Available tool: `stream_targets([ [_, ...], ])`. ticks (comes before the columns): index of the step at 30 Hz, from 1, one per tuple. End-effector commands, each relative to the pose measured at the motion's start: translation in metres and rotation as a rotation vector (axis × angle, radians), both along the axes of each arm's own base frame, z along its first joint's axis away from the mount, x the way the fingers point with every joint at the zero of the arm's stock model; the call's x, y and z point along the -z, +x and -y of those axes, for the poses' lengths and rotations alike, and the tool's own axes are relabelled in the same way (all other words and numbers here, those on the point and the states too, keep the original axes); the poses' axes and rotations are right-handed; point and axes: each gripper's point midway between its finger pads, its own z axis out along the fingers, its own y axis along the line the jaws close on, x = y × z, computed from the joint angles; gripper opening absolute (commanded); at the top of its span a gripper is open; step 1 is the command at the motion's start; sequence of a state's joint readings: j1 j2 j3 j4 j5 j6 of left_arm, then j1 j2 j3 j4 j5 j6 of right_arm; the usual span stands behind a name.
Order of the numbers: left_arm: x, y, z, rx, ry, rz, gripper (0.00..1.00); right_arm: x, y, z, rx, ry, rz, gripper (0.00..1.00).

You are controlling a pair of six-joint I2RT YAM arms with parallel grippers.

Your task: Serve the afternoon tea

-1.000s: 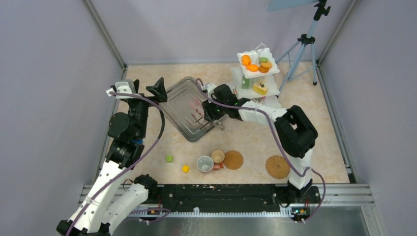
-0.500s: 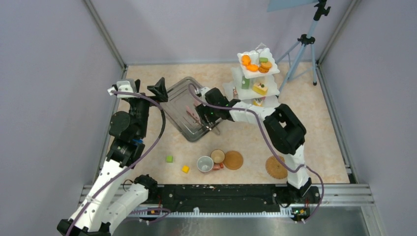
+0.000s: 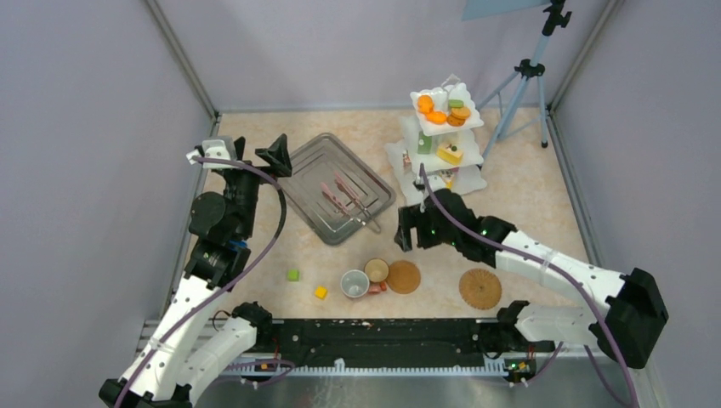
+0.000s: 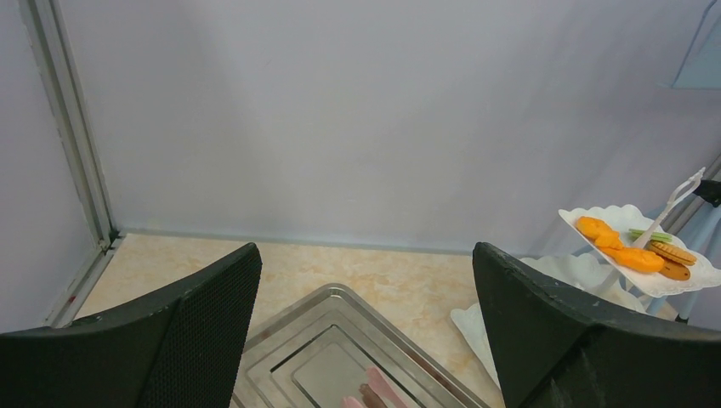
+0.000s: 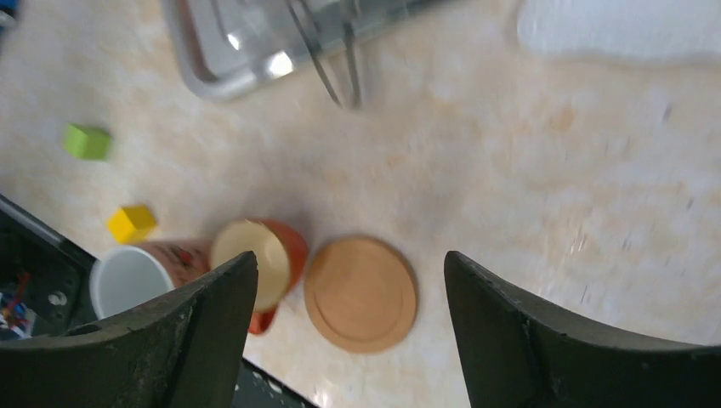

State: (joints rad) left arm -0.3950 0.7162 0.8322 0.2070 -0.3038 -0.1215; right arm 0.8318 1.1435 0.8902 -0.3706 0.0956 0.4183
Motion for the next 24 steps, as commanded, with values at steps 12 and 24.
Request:
stream_targets([
  [12,-0.016,-0.004,0.002,0.02,-0.023,0.039,0.99,0.144,-0.065,0.028,0.249,-0.288,-0.388,0.56],
  [24,-0.018,-0.007,0.001,0.022,-0.028,0.049,0.99,0.168,-0.029,0.071,0.507,-0.305,-0.282,0.29],
])
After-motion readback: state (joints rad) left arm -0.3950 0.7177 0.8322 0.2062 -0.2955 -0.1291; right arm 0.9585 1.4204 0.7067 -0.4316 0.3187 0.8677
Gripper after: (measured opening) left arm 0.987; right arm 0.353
